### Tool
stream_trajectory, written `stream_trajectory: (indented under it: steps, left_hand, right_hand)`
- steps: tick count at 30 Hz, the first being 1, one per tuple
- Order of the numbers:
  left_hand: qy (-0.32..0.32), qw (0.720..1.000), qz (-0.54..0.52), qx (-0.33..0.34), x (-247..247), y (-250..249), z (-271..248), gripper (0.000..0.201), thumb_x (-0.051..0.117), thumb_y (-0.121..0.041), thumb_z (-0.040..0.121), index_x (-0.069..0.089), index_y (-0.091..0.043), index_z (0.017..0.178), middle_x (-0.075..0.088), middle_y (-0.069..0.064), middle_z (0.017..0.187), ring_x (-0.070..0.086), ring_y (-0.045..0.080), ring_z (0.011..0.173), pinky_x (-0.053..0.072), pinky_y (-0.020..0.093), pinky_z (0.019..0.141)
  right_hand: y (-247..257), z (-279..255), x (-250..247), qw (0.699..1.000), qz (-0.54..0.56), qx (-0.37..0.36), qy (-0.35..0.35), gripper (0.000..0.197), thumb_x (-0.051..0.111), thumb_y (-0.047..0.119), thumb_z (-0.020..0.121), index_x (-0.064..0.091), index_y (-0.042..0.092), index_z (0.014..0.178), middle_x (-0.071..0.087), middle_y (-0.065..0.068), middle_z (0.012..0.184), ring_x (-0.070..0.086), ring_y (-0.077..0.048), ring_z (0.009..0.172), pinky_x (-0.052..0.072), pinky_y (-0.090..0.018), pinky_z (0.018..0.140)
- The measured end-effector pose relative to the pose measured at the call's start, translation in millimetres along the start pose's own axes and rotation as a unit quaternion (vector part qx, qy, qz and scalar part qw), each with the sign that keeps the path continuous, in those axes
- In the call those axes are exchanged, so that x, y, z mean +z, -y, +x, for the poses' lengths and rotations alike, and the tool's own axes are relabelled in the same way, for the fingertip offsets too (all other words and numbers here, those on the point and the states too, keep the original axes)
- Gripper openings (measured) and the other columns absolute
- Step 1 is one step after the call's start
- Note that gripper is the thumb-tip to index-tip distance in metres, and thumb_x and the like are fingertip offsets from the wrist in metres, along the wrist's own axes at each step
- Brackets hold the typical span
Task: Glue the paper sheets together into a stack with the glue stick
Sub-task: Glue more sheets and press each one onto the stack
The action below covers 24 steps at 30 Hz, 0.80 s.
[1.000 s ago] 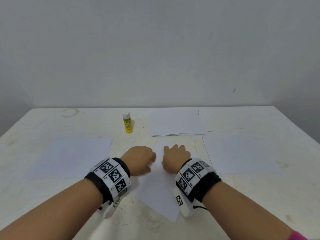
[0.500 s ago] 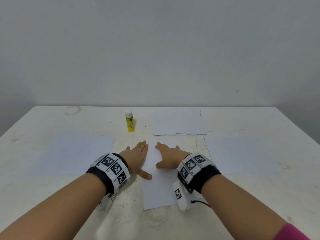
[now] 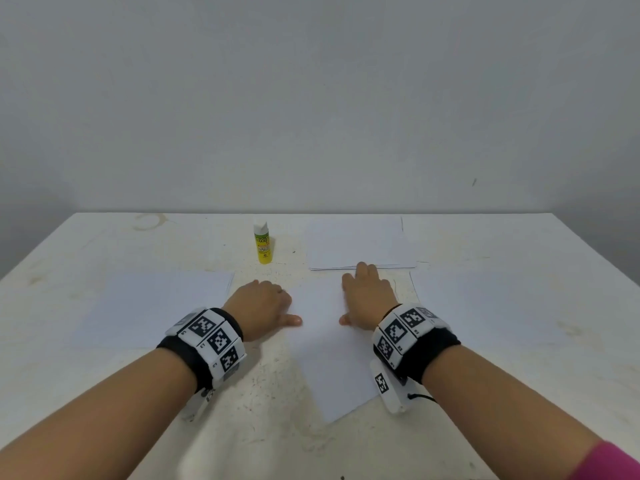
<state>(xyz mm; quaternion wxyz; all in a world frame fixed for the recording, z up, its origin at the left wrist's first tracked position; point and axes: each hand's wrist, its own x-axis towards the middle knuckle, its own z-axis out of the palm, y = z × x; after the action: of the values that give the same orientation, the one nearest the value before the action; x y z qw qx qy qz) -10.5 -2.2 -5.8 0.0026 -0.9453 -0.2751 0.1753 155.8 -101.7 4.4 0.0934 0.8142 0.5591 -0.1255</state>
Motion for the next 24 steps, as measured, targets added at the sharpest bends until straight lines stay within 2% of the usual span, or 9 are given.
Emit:
stream_trajectory:
  steps: [3, 6, 9, 11, 12, 14, 16, 20, 24]
  left_hand:
    - [-0.034, 0.999, 0.039, 0.011, -5, 0, -4, 0.045, 0.04, -0.052, 0.097, 0.062, -0.014, 0.106, 0.063, 0.001, 0.105, 0.06, 0.021, 0.096, 0.046, 0.03, 0.081]
    - [-0.048, 0.998, 0.003, 0.038, 0, 5, -5, 0.034, 0.06, -0.049, 0.088, 0.06, -0.02, 0.104, 0.06, -0.005, 0.105, 0.054, 0.016, 0.099, 0.04, 0.024, 0.078]
    - [-0.041, 0.996, -0.059, 0.06, 9, 12, -3, 0.081, 0.066, -0.065, 0.073, 0.041, -0.019, 0.134, 0.039, -0.002, 0.137, 0.037, 0.017, 0.126, 0.036, 0.026, 0.097]
    - [0.028, 0.997, -0.068, 0.033, 13, 12, -5, 0.126, 0.047, -0.085, 0.056, 0.012, -0.008, 0.151, 0.005, 0.004, 0.159, 0.009, 0.021, 0.146, 0.019, 0.036, 0.117]
    - [0.066, 0.996, -0.063, 0.015, 14, 11, -6, 0.137, 0.035, -0.088, 0.048, -0.002, -0.006, 0.152, -0.011, 0.005, 0.16, -0.004, 0.02, 0.148, 0.009, 0.041, 0.119]
    - [0.114, 0.991, -0.07, -0.007, 14, 9, -9, 0.144, 0.024, -0.089, 0.04, -0.015, -0.006, 0.15, -0.024, 0.007, 0.157, -0.014, 0.019, 0.147, 0.003, 0.046, 0.118]
    - [0.121, 0.99, -0.065, -0.009, 13, 10, -9, 0.144, 0.023, -0.09, 0.039, -0.016, -0.007, 0.15, -0.023, 0.006, 0.158, -0.014, 0.018, 0.147, 0.002, 0.048, 0.118]
    - [0.13, 0.99, -0.06, -0.004, 13, 15, -8, 0.144, 0.026, -0.09, 0.039, -0.017, -0.01, 0.15, -0.024, 0.003, 0.158, -0.014, 0.016, 0.147, 0.0, 0.049, 0.117]
    - [0.146, 0.986, -0.077, -0.005, 16, 18, -7, 0.147, 0.033, -0.09, 0.039, -0.025, -0.01, 0.147, -0.031, 0.0, 0.155, -0.021, 0.014, 0.145, -0.004, 0.053, 0.116]
  right_hand:
    - [13, -2, 3, 1.0, -0.008, -0.021, 0.008, 0.045, 0.047, 0.01, 0.093, 0.034, 0.007, 0.136, 0.032, -0.016, 0.138, 0.031, -0.031, 0.129, 0.038, -0.04, 0.097]
    - [23, -1, 8, 0.999, 0.015, -0.046, 0.017, 0.043, 0.042, 0.005, 0.093, 0.034, 0.006, 0.135, 0.035, -0.016, 0.135, 0.034, -0.031, 0.125, 0.039, -0.04, 0.095]
    - [28, 4, 12, 0.996, 0.041, -0.078, 0.018, 0.044, 0.046, 0.008, 0.095, 0.034, 0.008, 0.137, 0.033, -0.015, 0.135, 0.033, -0.03, 0.125, 0.041, -0.04, 0.095]
    - [32, 7, 14, 0.993, 0.059, -0.103, 0.024, 0.049, 0.048, 0.009, 0.095, 0.033, 0.012, 0.142, 0.032, -0.012, 0.138, 0.032, -0.028, 0.127, 0.042, -0.04, 0.098]
    - [32, 8, 14, 0.991, 0.064, -0.112, 0.024, 0.052, 0.049, 0.011, 0.095, 0.032, 0.014, 0.144, 0.031, -0.011, 0.139, 0.031, -0.027, 0.129, 0.04, -0.04, 0.1]
    - [25, 8, 12, 0.99, 0.066, -0.121, 0.024, 0.059, 0.055, 0.02, 0.093, 0.03, 0.019, 0.146, 0.028, -0.008, 0.145, 0.029, -0.026, 0.133, 0.034, -0.04, 0.107]
    - [9, 5, 10, 0.99, 0.062, -0.119, 0.043, 0.069, 0.061, 0.031, 0.09, 0.026, 0.022, 0.148, 0.023, -0.006, 0.151, 0.026, -0.026, 0.137, 0.026, -0.042, 0.113]
    - [-38, -2, 9, 0.986, 0.042, -0.092, 0.132, 0.101, 0.072, 0.04, 0.082, 0.003, 0.018, 0.153, -0.004, -0.001, 0.161, 0.001, -0.02, 0.148, 0.009, -0.045, 0.12]
    - [-73, -7, 13, 0.985, 0.048, -0.03, 0.162, 0.133, 0.08, 0.052, 0.067, -0.016, 0.013, 0.151, -0.014, -0.002, 0.16, -0.005, -0.021, 0.148, 0.01, -0.045, 0.12]
